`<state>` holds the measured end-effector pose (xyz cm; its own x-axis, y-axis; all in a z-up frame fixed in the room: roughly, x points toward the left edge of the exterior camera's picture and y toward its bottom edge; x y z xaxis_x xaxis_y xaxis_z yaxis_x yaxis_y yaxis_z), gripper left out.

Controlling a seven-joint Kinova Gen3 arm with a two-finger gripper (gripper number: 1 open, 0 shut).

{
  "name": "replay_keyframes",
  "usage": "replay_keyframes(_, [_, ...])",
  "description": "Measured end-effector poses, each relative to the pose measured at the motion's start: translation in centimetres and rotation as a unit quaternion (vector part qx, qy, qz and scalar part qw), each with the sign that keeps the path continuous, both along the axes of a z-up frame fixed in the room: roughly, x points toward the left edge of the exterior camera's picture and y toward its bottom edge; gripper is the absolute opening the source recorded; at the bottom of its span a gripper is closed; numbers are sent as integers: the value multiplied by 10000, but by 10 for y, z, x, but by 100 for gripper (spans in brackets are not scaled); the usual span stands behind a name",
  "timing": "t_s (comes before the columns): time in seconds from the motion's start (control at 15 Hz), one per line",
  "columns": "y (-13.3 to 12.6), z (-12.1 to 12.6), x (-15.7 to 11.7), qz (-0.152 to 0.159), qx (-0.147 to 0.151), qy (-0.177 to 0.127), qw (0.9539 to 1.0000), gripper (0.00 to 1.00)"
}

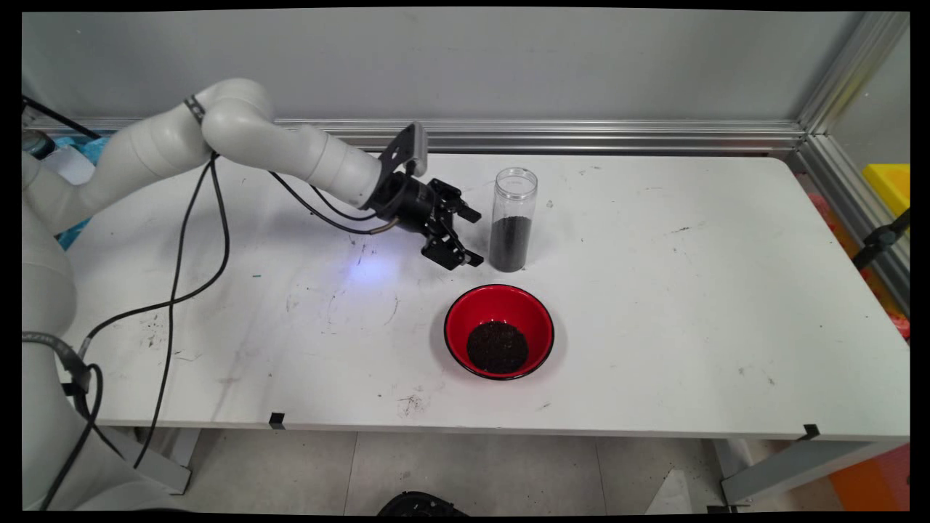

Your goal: Pick up the black seasoning powder from the table

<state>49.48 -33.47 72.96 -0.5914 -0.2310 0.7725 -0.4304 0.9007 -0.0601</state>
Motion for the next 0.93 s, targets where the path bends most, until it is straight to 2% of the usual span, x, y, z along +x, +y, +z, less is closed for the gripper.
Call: replay_keyframes(0.93, [-20, -34, -19, -41, 35, 251, 9997, 100])
